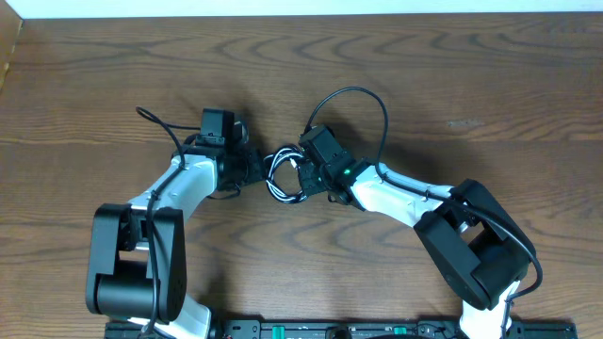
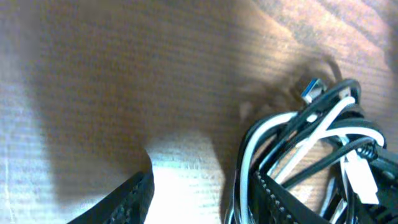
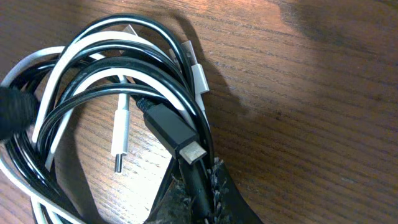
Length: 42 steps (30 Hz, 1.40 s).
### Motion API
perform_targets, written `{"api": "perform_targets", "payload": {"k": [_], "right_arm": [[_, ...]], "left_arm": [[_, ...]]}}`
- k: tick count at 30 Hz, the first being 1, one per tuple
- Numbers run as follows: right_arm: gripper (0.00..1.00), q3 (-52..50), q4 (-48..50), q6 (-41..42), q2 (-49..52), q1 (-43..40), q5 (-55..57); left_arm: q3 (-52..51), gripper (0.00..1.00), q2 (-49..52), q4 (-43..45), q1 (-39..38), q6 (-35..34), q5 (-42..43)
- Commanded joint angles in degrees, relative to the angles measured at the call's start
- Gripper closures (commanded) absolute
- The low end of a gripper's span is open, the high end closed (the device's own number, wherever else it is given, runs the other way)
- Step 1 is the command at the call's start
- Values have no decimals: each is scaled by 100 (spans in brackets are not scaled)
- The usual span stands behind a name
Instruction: Untangle cables
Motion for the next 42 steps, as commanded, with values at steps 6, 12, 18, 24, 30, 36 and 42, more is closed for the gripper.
{"api": "perform_targets", "payload": {"k": [6, 12, 18, 24, 30, 36, 42], "right_arm": [[99, -44, -50, 7, -33, -24, 90], [99, -13, -118, 4, -39, -39, -179], [99, 546, -1274, 7, -39, -131, -11], [99, 791, -1818, 7, -37, -140, 348], [82, 789, -1928, 7, 46, -153, 343], [64, 979, -2470, 39, 48, -323, -22], [61, 1084, -2785, -20, 68, -505, -22]], "left_arm": [[-9, 47, 79, -245, -507, -114, -651], [243, 48, 79, -645, -855, -396, -1825], [240, 50, 166, -695, -855, -393, -2413], [240, 50, 387, -708, -850, -374, -2520], [240, 50, 435, -621, -850, -372, -2520], [240, 49, 433, -597, -850, -369, -2520], [240, 50, 433, -544, -850, -195, -2343]]}}
